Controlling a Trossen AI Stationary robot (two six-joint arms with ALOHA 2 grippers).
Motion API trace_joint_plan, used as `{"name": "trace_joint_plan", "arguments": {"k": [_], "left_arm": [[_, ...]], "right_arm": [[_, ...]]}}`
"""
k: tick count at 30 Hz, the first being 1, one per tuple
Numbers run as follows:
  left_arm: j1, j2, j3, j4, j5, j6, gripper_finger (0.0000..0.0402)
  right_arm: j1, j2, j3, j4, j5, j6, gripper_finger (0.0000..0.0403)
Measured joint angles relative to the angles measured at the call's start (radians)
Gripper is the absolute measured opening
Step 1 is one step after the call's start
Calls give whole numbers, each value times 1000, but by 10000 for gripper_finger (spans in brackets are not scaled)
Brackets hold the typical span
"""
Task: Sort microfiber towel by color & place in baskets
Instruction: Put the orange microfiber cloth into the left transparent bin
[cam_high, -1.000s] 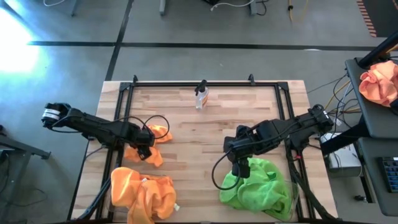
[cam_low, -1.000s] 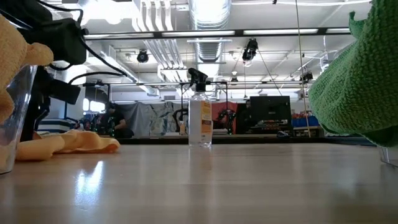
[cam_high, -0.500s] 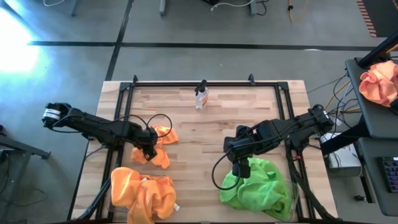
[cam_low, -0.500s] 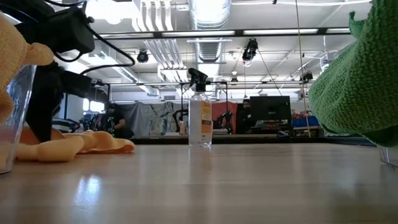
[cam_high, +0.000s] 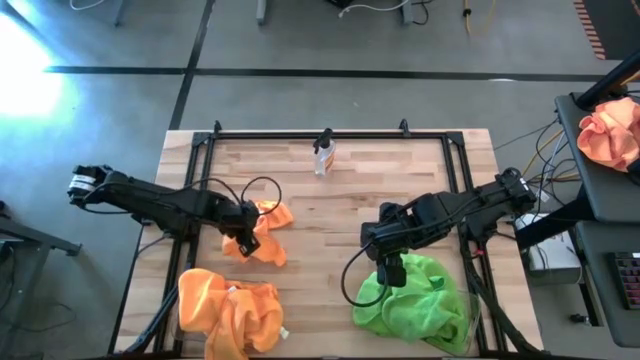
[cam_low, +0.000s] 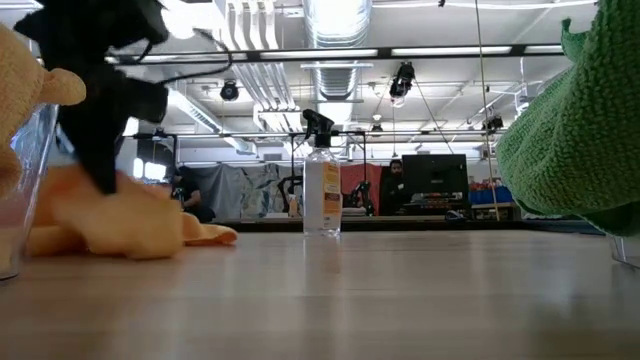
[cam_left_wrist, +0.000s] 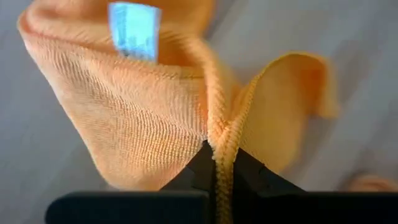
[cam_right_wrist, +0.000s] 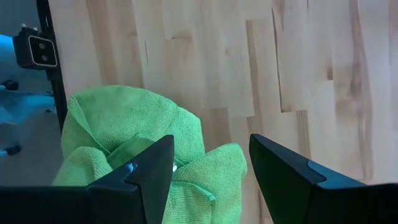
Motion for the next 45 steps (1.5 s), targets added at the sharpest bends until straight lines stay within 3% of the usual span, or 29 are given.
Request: {"name": "trace_joint_plan", "arguments": {"k": [6, 15, 20, 24, 28, 32, 38, 45], "left_arm": [[-2, 0, 202, -15, 20, 17, 1], [-55, 27, 645, -159, -25, 49, 1], [-174, 74, 855, -252, -118, 3, 0], [-338, 132, 981, -464, -260, -170, 0], [-537, 196, 1059, -649, -415, -417, 0], [-709, 260, 1102, -669, -533, -572, 0], [-854, 350, 1138, -684, -548, -669, 0], [-974, 417, 1132, -849, -446, -881, 0]], "right_arm": [[0, 0, 0, 0, 0, -38, 205], [0, 0, 0, -1, 1, -145, 205], [-1, 0, 0, -1, 9, -152, 205], [-1, 0, 0, -3, 9, -139, 205], [-1, 0, 0, -5, 9, -138, 205], [-2, 0, 0, -4, 9, -138, 205], [-3, 0, 0, -3, 10, -135, 205], [-8, 1, 0, 10, 11, -60, 205]]}}
